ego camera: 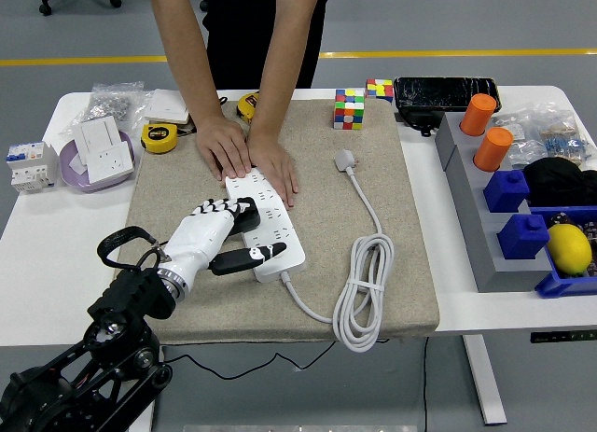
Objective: Pick up the plug,place it near the board,insert it into the board,press the button
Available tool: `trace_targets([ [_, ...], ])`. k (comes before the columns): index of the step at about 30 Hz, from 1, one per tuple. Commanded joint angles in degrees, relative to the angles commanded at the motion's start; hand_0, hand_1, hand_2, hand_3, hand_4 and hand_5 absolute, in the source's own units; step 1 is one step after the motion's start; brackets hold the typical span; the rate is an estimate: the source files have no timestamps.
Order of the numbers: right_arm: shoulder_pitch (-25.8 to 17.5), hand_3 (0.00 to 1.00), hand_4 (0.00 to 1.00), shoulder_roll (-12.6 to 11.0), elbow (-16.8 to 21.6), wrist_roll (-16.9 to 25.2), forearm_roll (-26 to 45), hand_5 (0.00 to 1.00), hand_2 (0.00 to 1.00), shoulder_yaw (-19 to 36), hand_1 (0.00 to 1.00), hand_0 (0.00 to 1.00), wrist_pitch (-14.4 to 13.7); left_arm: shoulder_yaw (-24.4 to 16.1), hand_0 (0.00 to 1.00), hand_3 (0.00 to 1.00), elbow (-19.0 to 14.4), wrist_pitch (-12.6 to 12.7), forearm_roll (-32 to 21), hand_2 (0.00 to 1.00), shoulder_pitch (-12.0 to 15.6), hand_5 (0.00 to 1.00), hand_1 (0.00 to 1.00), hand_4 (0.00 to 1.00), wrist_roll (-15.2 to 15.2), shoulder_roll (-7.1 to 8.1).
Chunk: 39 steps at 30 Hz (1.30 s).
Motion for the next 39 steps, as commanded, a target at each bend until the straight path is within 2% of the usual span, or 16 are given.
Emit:
trace_targets([
  [5, -0.1, 0.709, 0.998, 0.0, 0.0, -0.1, -0.2, 0.669, 0.717, 0.2, 0.725, 0.872, 0.0, -0.2, 0.998, 0.892, -3.0, 1.4, -0.1, 0.952, -0.1, 0.998, 0.998, 0.998, -1.0, 0.26],
  [9, 0.0, 0.709, 0.998, 0.0, 0.0, 0.0, 0.0, 0.669, 0.717, 0.1, 0.725, 0.872, 0.0, -0.1, 0.998, 0.892, -6.2, 3.6, -0.7, 0.952, 0.0, 0.998, 0.998, 0.998, -3.4, 0.67],
  [10, 0.0, 0.708, 0.998, 0.0, 0.0, 0.0, 0.0, 0.669, 0.716, 0.1, 0.725, 0.872, 0.0, 0.0, 0.968, 0.912, -7.2, 4.0, -1.2, 0.917, 0.1, 0.912, 0.939, 0.998, -3.8, 0.85],
  [12, 0.0, 0.708, 0.998, 0.0, 0.0, 0.0, 0.0, 0.669, 0.716, 0.1, 0.725, 0.872, 0.0, 0.1, 0.968, 0.912, -9.5, 3.4, -2.1, 0.917, 0.4, 0.912, 0.939, 0.998, -3.4, 1.34],
  [14, 0.0, 0.708, 0.998, 0.0, 0.0, 0.0, 0.0, 0.669, 0.716, 0.2, 0.725, 0.872, 0.0, -0.1, 0.968, 0.912, -12.3, 1.0, -1.9, 0.917, 0.8, 0.912, 0.939, 0.998, -1.8, 1.74],
  [15, -0.1, 0.708, 0.998, 0.0, 0.0, -0.1, -0.1, 0.669, 0.716, 0.4, 0.725, 0.872, 0.0, -0.4, 0.968, 0.912, -13.3, -1.0, -1.2, 0.917, 1.2, 0.912, 0.939, 0.998, -0.4, 2.03],
  [16, -0.1, 0.708, 0.998, 0.0, 0.0, -0.1, -0.2, 0.670, 0.716, 0.4, 0.725, 0.871, 0.0, -0.6, 0.277, 0.876, -13.3, -2.9, -0.7, 0.276, 1.5, 0.431, 0.180, 0.902, 0.5, 2.21],
  [18, -0.2, 0.708, 0.998, 0.0, 0.0, -0.1, -0.1, 0.670, 0.716, 0.4, 0.725, 0.871, 0.0, -0.9, 0.277, 0.876, -13.3, -7.3, -0.4, 0.276, 2.0, 0.431, 0.180, 0.902, 2.3, 2.91],
  [21, -0.2, 0.708, 0.998, -0.1, 0.0, -0.1, -0.1, 0.670, 0.716, 0.5, 0.725, 0.871, 0.0, -1.0, 0.277, 0.876, -13.3, -12.1, 0.0, 0.276, 2.3, 0.431, 0.180, 0.902, 4.2, 4.10],
  [22, -0.2, 0.709, 0.998, -0.1, 0.0, -0.1, -0.1, 0.669, 0.716, 0.5, 0.725, 0.871, 0.0, -1.2, 0.166, 0.798, -13.3, -13.9, -0.1, 0.159, 2.4, 0.185, 0.047, 0.702, 4.8, 4.39],
  [24, -0.1, 0.709, 0.998, -0.1, 0.0, -0.1, 0.0, 0.669, 0.716, 0.4, 0.725, 0.871, 0.0, -1.5, 0.166, 0.798, -13.3, -16.5, -0.2, 0.159, 2.4, 0.185, 0.047, 0.702, 5.7, 4.67],
  [27, 0.0, 0.709, 0.998, -0.1, 0.0, 0.0, 0.3, 0.669, 0.716, 0.1, 0.725, 0.871, -0.1, -1.5, 0.166, 0.798, -13.3, -16.4, -0.7, 0.159, 2.5, 0.185, 0.047, 0.702, 6.1, 4.78],
  [28, 0.0, 0.708, 0.998, -0.1, 0.0, 0.0, 0.3, 0.669, 0.717, 0.1, 0.724, 0.871, -0.1, -1.3, 0.159, 0.943, -13.3, -16.1, -0.8, 0.168, 2.5, 0.102, 0.046, 0.584, 5.9, 4.85],
  [31, 0.0, 0.708, 0.998, -0.2, 0.0, 0.0, 0.2, 0.669, 0.717, 0.2, 0.724, 0.871, -0.1, -1.1, 0.159, 0.943, -13.3, -15.9, -1.1, 0.168, 2.5, 0.102, 0.046, 0.584, 5.8, 4.88],
  [36, -0.1, 0.708, 0.998, -0.2, 0.0, -0.1, 0.0, 0.669, 0.716, 0.2, 0.724, 0.870, 0.0, -0.7, 0.155, 0.956, -13.3, -19.0, -1.8, 0.168, 2.2, 0.097, 0.046, 0.549, 6.8, 4.79],
  [39, -0.1, 0.708, 0.998, -0.2, 0.0, -0.1, 0.0, 0.669, 0.716, 0.0, 0.724, 0.870, 0.0, 0.0, 0.155, 0.956, -13.3, -19.2, -1.8, 0.168, 1.9, 0.097, 0.046, 0.549, 6.9, 4.52],
])
